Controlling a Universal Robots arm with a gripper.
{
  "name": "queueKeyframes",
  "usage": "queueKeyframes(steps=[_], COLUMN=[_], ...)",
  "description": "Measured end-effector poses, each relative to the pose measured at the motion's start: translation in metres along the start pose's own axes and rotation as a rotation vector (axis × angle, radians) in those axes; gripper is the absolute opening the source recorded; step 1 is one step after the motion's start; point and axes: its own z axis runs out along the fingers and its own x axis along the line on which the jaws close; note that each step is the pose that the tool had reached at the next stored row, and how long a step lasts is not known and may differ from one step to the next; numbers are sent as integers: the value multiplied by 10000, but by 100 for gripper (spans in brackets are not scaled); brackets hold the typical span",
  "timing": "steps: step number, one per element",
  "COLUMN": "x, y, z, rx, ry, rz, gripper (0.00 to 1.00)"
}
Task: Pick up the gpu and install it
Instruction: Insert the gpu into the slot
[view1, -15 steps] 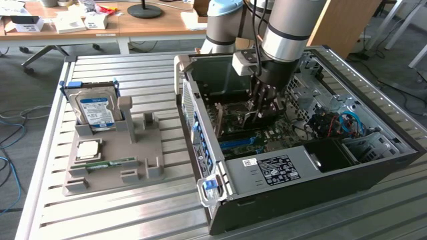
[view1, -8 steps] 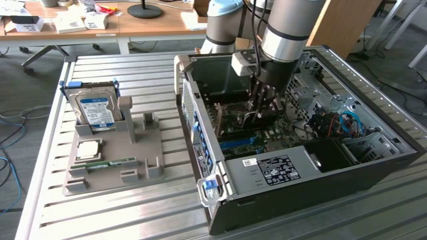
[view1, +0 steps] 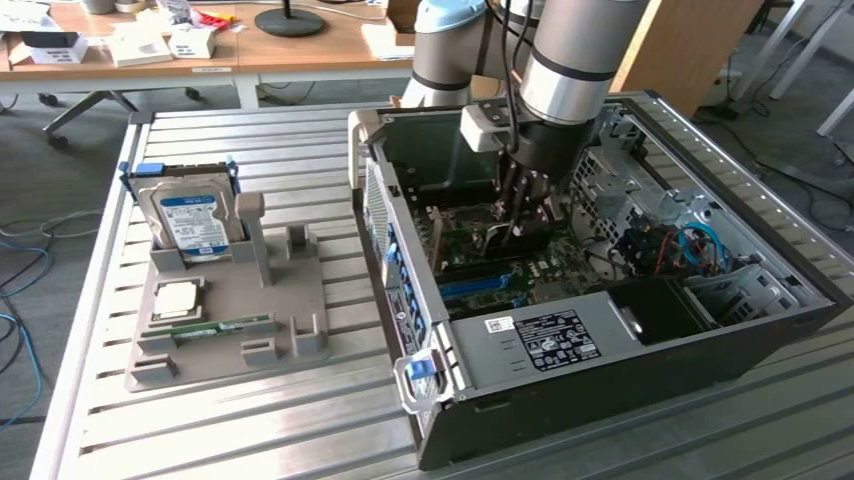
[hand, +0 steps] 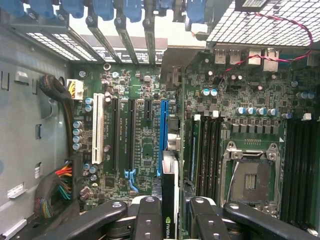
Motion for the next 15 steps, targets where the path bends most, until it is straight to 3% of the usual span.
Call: queueKeyframes(steps=[15], x=[7], y=[23], z=[0], rx=[1], ry=[0], rz=[2], gripper=[26])
